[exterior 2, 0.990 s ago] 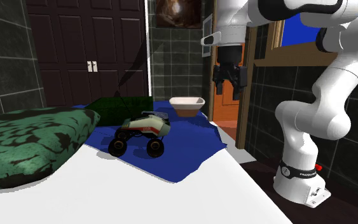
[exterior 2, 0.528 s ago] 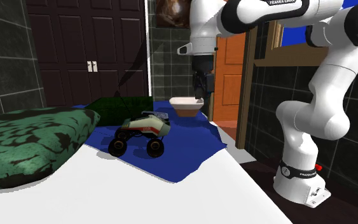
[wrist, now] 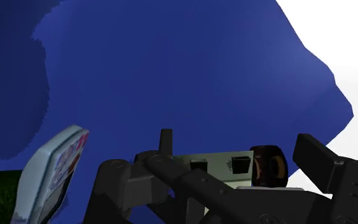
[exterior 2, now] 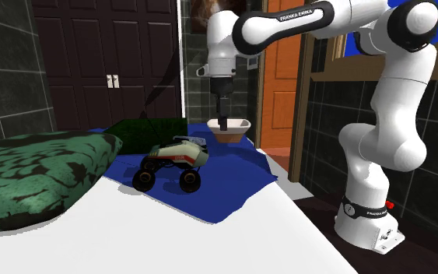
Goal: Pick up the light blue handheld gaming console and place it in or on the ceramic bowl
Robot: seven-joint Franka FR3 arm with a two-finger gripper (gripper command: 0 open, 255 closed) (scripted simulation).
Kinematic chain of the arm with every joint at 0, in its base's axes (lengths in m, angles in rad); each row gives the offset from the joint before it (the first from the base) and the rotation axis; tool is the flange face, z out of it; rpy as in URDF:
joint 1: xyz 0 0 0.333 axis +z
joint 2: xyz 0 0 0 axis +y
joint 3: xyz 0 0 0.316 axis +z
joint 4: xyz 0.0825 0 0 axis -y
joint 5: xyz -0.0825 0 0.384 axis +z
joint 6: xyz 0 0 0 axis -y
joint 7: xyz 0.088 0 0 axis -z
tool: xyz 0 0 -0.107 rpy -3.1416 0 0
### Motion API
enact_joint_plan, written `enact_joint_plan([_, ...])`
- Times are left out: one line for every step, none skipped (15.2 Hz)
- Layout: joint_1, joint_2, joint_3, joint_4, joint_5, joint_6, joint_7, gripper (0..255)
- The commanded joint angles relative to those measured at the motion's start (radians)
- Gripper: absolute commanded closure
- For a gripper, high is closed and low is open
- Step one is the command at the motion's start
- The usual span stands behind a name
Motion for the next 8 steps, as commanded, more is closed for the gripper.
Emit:
enact_joint_plan([-0.014, 0.064, -0.024, 0.036, 0.017, 0.031, -0.005, 0])
enact_joint_plan([-0.021, 0.095, -0.036, 0.060, 0.028, 0.040, -0.010, 0])
enact_joint_plan([-0.029, 0.126, -0.048, 0.084, 0.039, 0.048, -0.014, 0])
enact_joint_plan([-0.037, 0.158, -0.060, 0.109, 0.051, 0.055, -0.019, 0])
enact_joint_plan([-0.046, 0.190, -0.071, 0.135, 0.064, 0.061, -0.024, 0])
enact_joint_plan([-0.055, 0.222, -0.081, 0.161, 0.078, 0.066, -0.030, 0])
enact_joint_plan([-0.065, 0.254, -0.091, 0.189, 0.092, 0.070, -0.035, 0])
enact_joint_plan([-0.075, 0.287, -0.101, 0.217, 0.108, 0.073, -0.041, 0])
